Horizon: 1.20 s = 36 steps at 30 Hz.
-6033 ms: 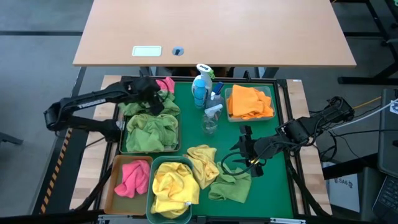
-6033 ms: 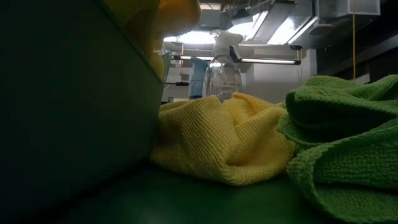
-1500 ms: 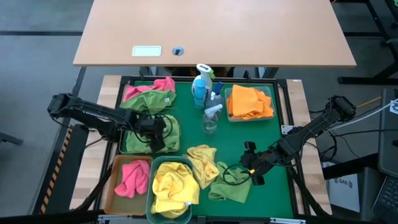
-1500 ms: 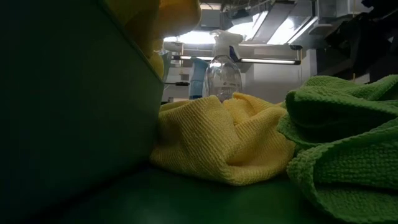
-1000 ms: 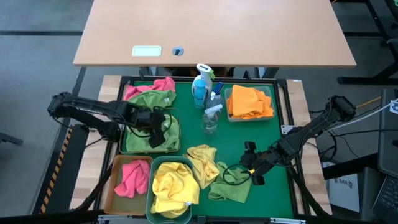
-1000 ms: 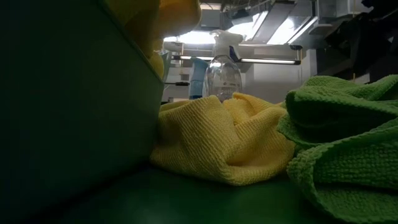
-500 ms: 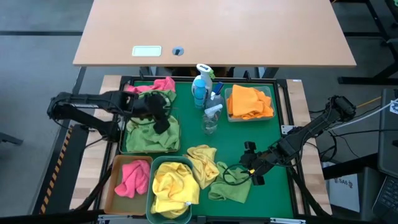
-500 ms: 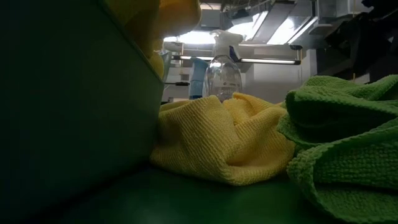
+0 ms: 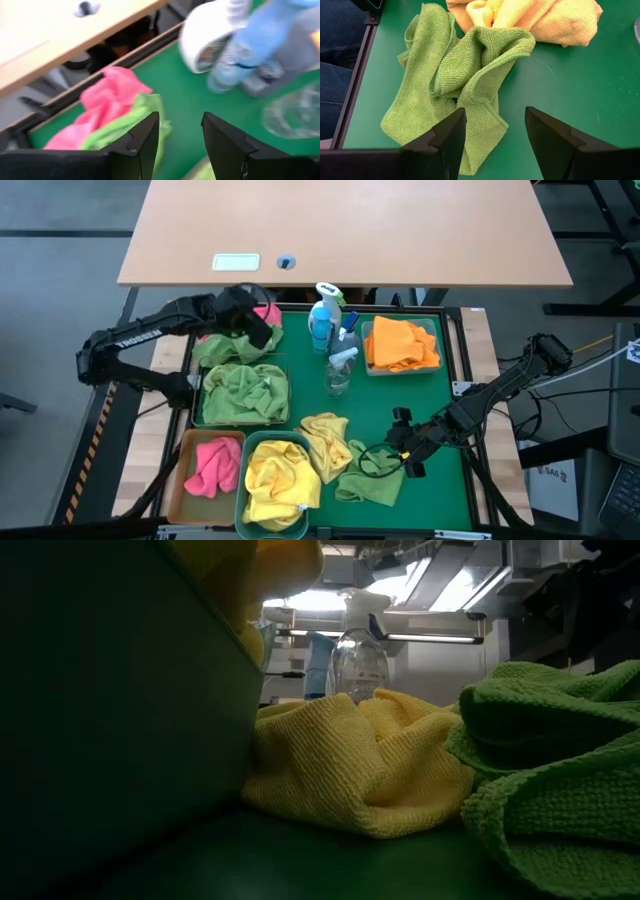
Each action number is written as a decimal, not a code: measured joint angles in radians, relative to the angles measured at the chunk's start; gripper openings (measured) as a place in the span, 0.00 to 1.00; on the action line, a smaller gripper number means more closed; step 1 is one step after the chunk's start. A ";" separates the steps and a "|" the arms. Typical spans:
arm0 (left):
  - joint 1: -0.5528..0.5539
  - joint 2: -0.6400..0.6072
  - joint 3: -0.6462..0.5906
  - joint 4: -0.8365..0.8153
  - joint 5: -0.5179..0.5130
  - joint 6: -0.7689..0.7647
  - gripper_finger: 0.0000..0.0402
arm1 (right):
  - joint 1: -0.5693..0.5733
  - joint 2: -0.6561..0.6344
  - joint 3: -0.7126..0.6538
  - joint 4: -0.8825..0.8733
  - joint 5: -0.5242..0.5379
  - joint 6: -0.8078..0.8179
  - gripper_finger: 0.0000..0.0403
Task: Sort microfiber towel by color & place in baskets
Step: Put the green towel into the wire basket
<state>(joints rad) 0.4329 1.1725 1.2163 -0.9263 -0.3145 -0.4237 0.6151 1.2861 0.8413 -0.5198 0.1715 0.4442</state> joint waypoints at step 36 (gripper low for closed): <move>0.458 0.007 -0.471 0.161 0.100 0.148 0.36 | 0.000 0.000 0.000 0.004 0.045 0.000 0.51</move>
<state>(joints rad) 0.8906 1.1793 0.7451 -0.7656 -0.2149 -0.2753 0.6155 1.2861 0.8413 -0.5159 0.2165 0.4442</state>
